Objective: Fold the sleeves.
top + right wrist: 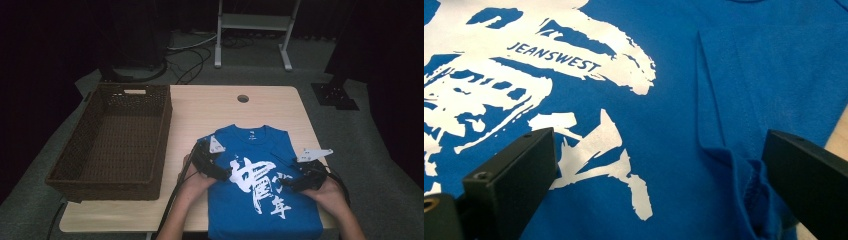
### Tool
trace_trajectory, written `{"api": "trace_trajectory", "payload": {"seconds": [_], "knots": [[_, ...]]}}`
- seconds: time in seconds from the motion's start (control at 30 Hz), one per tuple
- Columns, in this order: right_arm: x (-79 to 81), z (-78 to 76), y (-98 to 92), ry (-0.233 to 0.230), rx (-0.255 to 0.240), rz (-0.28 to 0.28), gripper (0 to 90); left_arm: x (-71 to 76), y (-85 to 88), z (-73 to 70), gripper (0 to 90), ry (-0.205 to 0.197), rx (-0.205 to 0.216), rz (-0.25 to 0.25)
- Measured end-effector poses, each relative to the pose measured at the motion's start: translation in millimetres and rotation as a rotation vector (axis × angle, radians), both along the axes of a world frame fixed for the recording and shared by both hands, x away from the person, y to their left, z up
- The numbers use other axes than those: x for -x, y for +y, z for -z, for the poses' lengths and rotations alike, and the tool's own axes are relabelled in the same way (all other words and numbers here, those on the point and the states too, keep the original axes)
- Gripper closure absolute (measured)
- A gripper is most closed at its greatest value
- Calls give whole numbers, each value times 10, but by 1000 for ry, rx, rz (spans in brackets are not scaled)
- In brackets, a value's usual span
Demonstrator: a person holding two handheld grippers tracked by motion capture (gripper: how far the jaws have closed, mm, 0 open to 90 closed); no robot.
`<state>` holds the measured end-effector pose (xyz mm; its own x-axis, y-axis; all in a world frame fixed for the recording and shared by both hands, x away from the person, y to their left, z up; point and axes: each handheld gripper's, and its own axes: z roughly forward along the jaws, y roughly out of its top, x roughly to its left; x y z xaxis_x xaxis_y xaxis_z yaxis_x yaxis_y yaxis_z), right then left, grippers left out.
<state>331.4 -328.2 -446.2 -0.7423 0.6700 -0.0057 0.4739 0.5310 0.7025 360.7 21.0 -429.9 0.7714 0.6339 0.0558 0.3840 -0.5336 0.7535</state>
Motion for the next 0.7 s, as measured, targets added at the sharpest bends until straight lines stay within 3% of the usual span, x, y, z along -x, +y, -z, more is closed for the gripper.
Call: {"api": "trace_trajectory", "payload": {"seconds": [0.2, 0.33, 0.4, 0.5, 0.7], "knots": [[0, 1, -1, -1, -1, 0, 18, -197, 119, -63, 11, 5, 45, -22], [0, 1, -2, -2, -1, -1, 18, -307, 195, -66, 10, 7, 53, -44], [0, 1, -2, -1, -1, -1, 18, -360, 237, -75, 11, -5, 52, -66], [0, 0, -4, -1, 0, -1, 18, -437, 286, -78, 10, 7, 42, -93], [4, -4, -45, 3, 5, 2, 18, -519, 325, -33, 11, 21, 30, -106]]}}
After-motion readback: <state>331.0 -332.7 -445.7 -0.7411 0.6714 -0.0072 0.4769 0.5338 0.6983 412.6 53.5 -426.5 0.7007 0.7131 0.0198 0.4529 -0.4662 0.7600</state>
